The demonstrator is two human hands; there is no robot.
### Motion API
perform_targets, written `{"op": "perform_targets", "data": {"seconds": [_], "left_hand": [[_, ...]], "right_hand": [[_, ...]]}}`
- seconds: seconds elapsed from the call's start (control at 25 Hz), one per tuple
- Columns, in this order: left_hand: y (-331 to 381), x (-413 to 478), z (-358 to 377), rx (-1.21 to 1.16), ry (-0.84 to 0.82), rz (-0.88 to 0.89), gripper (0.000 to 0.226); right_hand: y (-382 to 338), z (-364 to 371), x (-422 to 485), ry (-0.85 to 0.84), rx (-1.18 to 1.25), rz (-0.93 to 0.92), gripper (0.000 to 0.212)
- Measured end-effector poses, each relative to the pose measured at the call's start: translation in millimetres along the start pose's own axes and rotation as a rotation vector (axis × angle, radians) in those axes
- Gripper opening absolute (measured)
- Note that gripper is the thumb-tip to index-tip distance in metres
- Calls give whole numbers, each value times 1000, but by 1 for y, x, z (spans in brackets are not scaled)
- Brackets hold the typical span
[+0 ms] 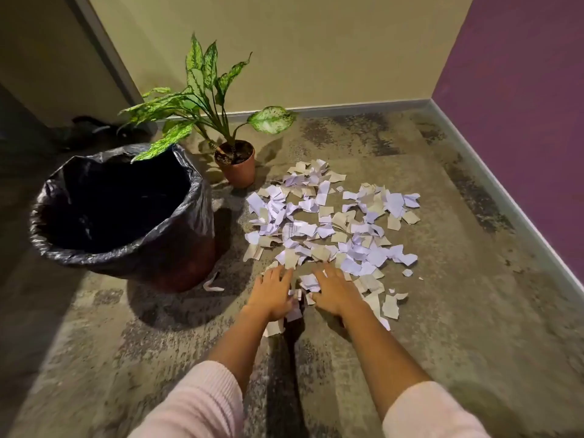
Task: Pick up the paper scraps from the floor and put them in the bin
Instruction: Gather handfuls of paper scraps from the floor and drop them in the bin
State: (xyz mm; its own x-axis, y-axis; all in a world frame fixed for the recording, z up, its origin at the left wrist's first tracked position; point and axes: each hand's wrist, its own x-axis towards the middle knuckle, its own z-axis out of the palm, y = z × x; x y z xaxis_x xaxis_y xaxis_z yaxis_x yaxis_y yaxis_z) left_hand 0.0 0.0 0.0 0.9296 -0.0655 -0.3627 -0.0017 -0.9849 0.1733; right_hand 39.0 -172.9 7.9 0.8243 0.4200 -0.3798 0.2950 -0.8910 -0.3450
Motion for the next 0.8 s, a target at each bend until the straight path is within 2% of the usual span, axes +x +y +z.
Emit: {"op": "perform_targets", "data": {"seconds": [0.16, 0.24, 0.4, 0.56, 0.68, 0.8], "left_hand": [[-28, -26, 21, 19, -156, -42, 118], [-34, -34, 33, 33, -180, -70, 130], [-36, -33, 50, 9, -104, -123, 122], [-39, -20, 50, -103, -36, -158, 101], [-47, -15, 44, -111, 123, -215, 85], [-61, -15, 42, -28, 273, -367, 108]], "right_hand": [[-12, 30, -3, -74, 3, 7, 76], [-17, 44, -1, -50, -22, 1, 86], [-21, 65, 6, 2, -58, -11, 110], [-17, 72, 23, 12, -126, -41, 116], [-15, 67, 38, 42, -54, -98, 100], [-23, 56, 58, 135, -106, -163, 87]]}}
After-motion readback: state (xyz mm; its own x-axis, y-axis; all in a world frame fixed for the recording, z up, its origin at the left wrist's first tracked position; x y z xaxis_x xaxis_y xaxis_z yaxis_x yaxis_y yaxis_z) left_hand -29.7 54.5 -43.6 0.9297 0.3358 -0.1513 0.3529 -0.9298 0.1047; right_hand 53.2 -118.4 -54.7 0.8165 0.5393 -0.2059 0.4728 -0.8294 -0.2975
